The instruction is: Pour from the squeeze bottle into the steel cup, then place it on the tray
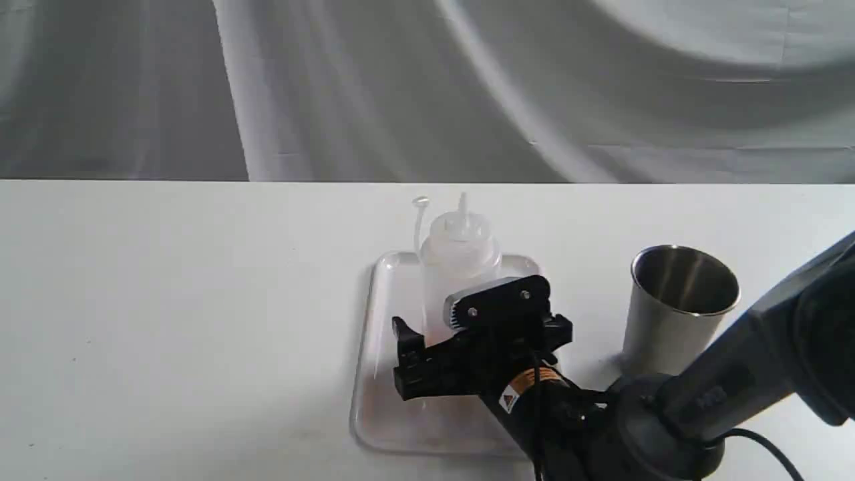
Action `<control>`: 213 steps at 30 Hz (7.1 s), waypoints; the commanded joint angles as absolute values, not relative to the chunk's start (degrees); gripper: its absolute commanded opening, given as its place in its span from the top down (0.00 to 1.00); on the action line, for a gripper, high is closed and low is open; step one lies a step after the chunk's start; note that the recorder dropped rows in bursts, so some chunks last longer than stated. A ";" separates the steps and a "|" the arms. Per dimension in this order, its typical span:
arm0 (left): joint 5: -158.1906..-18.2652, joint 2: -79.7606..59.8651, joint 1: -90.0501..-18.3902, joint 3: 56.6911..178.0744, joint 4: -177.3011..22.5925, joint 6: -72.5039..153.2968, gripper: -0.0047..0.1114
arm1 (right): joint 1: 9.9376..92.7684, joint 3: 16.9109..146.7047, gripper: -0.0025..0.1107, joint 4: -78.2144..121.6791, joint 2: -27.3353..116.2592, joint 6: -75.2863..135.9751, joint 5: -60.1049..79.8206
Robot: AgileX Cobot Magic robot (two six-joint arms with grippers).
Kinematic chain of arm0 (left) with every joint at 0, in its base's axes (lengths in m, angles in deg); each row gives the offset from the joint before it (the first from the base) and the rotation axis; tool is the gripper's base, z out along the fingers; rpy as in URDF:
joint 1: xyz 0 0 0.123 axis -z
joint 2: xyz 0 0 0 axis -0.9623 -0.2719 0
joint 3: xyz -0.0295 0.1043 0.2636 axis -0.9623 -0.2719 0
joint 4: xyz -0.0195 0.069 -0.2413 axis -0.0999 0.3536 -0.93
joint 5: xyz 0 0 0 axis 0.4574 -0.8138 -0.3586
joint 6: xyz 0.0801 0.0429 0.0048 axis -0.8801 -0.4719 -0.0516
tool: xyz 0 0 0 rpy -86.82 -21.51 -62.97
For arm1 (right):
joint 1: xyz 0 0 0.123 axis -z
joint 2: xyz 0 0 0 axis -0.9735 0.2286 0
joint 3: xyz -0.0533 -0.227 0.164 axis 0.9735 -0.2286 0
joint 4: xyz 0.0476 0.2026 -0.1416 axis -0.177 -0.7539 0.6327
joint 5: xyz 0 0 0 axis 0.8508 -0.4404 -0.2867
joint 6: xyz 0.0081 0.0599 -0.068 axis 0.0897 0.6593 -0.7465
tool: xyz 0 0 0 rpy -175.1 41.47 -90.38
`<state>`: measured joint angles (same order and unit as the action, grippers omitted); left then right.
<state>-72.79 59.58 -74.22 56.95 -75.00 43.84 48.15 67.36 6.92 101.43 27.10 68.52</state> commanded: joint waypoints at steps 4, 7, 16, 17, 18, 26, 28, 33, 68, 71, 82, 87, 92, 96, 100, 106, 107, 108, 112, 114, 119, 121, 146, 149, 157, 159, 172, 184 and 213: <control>-73.20 59.87 -74.01 56.69 -74.86 43.94 0.89 | 47.49 64.95 0.05 7.11 99.32 26.52 70.03; -73.20 59.87 -74.01 56.69 -74.86 43.94 0.89 | 47.49 63.61 0.05 7.58 97.59 26.52 70.25; -73.20 59.87 -74.01 56.69 -74.86 43.94 0.89 | 46.63 58.92 0.05 7.48 90.90 26.31 68.35; -73.20 59.87 -74.01 56.69 -74.86 43.94 0.89 | 46.34 58.06 0.05 7.48 90.01 25.82 68.25; -73.20 59.87 -74.01 56.69 -74.86 43.94 0.89 | 46.04 57.48 0.05 7.35 89.42 25.44 68.22; -73.20 59.87 -74.01 56.69 -74.86 43.94 0.89 | 45.32 50.88 0.05 7.75 82.72 23.70 67.42; -73.20 59.87 -74.01 56.69 -74.86 43.94 0.89 | 45.32 49.57 0.05 8.53 80.50 22.87 67.42; -73.20 59.87 -74.01 56.69 -74.86 43.94 0.89 | 45.32 47.57 0.05 10.29 74.69 22.51 65.77; -73.20 59.87 -74.01 56.69 -74.86 43.94 0.89 | 45.32 41.82 0.05 19.51 12.78 22.62 16.67; -73.20 59.87 -74.01 56.69 -74.86 43.94 0.89 | 45.32 39.90 0.05 19.51 7.72 26.18 16.46; -73.20 59.87 -74.01 56.69 -74.86 43.94 0.89 | 45.32 36.21 0.46 19.51 -5.93 26.70 5.12; -73.20 59.87 -74.01 56.69 -74.86 43.94 0.89 | 45.32 35.00 0.98 19.33 -9.64 26.70 4.20; -73.20 59.87 -74.01 56.69 -74.86 43.94 0.89 | 45.32 33.92 0.98 19.18 -12.81 26.87 2.84; -73.20 59.87 -74.01 56.69 -74.86 43.94 0.89 | 45.32 33.92 0.98 19.18 -15.29 26.87 -1.76; -73.20 59.87 -74.01 56.69 -74.86 43.94 0.89 | 45.32 33.92 0.98 19.18 -18.50 26.87 -5.99; -73.20 59.87 -74.01 56.69 -74.86 43.94 0.89 | 45.32 29.47 0.98 19.18 -23.88 26.87 -5.06; -73.20 59.87 -74.01 56.69 -74.86 43.94 0.89 | 45.32 28.91 0.98 19.18 -25.14 26.87 -4.13; -73.20 59.87 -74.01 56.69 -74.86 43.94 0.89 | 45.32 28.69 0.98 19.18 -25.96 26.87 -4.01; -73.20 59.87 -74.01 56.69 -74.86 43.94 0.89 | 45.32 28.69 0.98 19.06 -27.34 26.87 -5.92; -73.20 59.87 -74.01 56.69 -74.86 43.94 0.89 | 45.32 28.69 0.98 18.27 -27.34 26.87 -6.31; -73.20 59.87 -74.01 56.69 -74.86 43.94 0.89 | 45.32 28.69 0.98 17.71 -27.34 26.87 -6.31; -73.20 59.87 -74.01 56.69 -74.86 43.94 0.89 | 45.32 28.69 0.98 17.71 -27.34 26.87 -6.31; -73.20 59.87 -74.01 56.69 -74.86 43.94 0.89 | 51.44 16.91 0.98 16.72 -27.34 26.87 -9.28; -73.20 59.87 -74.01 56.69 -74.86 43.94 0.89 | 54.98 16.91 0.98 16.60 -27.34 26.87 -9.28; -73.20 59.87 -74.01 56.69 -74.86 43.94 0.89 | 63.28 16.91 0.98 16.60 -27.34 26.87 -9.28; -73.20 59.87 -74.01 56.69 -74.86 43.94 0.89 | 65.29 16.91 0.98 16.60 -27.34 26.87 -9.28; -73.20 59.87 -74.01 56.69 -74.86 43.94 0.89 | 73.37 16.91 0.98 16.60 -27.34 26.87 -9.28; -73.20 59.87 -74.01 56.69 -74.86 43.94 0.89 | 75.62 16.91 0.98 16.60 -27.34 26.76 -9.28; -73.20 59.87 -74.01 56.69 -74.86 43.94 0.89 | 86.90 16.91 0.98 16.60 -27.34 26.87 -9.28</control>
